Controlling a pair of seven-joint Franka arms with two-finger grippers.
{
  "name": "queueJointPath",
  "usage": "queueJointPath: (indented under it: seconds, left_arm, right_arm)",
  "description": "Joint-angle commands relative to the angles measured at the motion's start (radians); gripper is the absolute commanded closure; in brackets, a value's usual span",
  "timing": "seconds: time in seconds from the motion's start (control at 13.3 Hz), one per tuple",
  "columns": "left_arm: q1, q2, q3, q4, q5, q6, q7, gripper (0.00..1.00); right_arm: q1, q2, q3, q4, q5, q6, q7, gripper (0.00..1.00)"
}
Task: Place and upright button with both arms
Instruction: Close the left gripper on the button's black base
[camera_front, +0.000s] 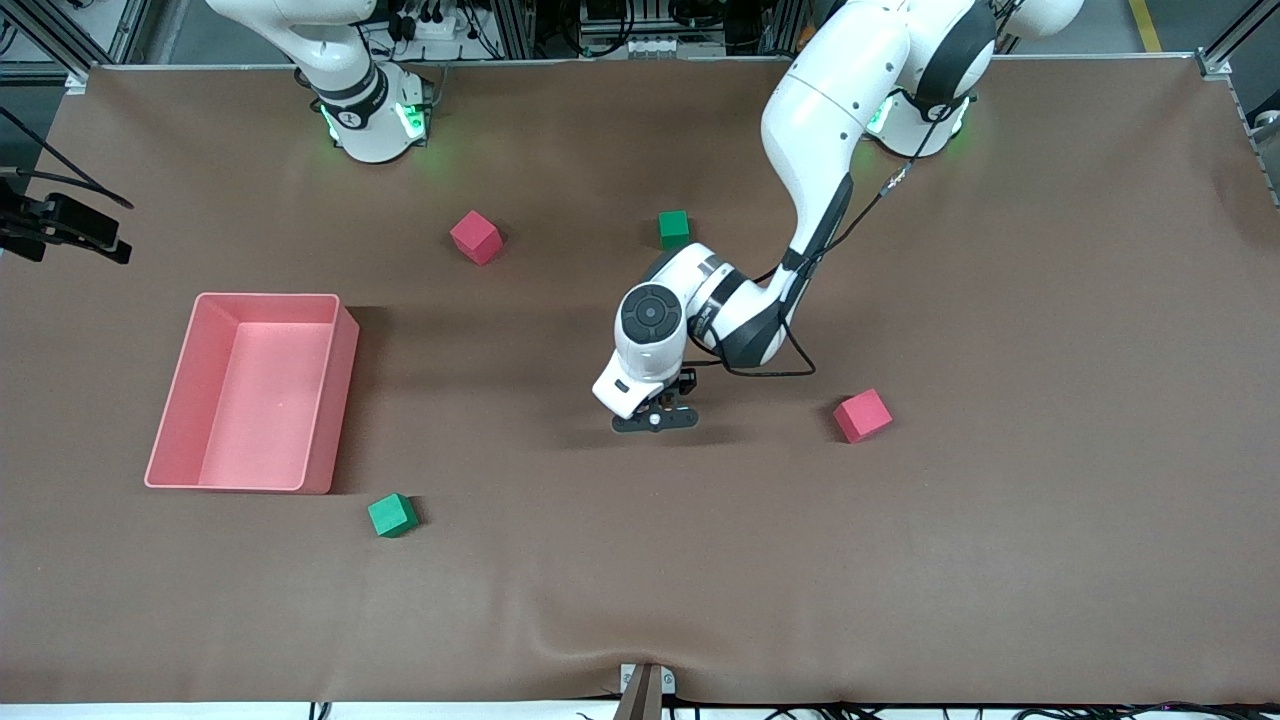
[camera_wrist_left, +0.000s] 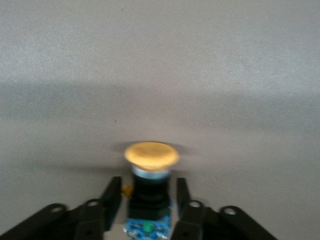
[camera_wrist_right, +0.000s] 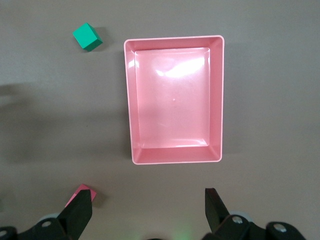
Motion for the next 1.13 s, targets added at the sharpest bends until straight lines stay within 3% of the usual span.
queueJointPath:
  seconds: [0.0, 0.15, 0.3, 0.38, 0.83, 1.05]
  left_arm:
    - [-0.006, 0.022, 0.008, 0.013, 0.018, 0.011, -0.009, 0.51]
    - [-0.006, 0.022, 0.008, 0.011, 0.018, 0.011, -0.009, 0.51]
    - [-0.001, 0.015, 0.008, 0.013, 0.017, 0.011, -0.007, 0.95]
    - [0.001, 0.007, 0.010, 0.014, 0.017, 0.009, -0.009, 1.00]
    - [-0.004, -0.045, 0.021, 0.016, 0.020, 0.009, -0.107, 1.00]
    - [-0.021, -0.062, 0.042, 0.016, 0.092, 0.009, -0.147, 1.00]
  right_arm:
    - [-0.001, -0.004, 0.009, 0.075, -0.003, -0.031, 0.016, 0.00]
    - [-0.002, -0.004, 0.007, 0.074, -0.001, -0.042, 0.016, 0.00]
    - [-0.001, -0.004, 0.007, 0.075, -0.001, -0.042, 0.017, 0.00]
    - [-0.001, -0.004, 0.007, 0.075, -0.001, -0.040, 0.023, 0.00]
    - [0.004, -0.006, 0.007, 0.072, -0.013, -0.031, 0.029, 0.00]
    - [0.002, -0.006, 0.009, 0.072, -0.014, -0.042, 0.029, 0.00]
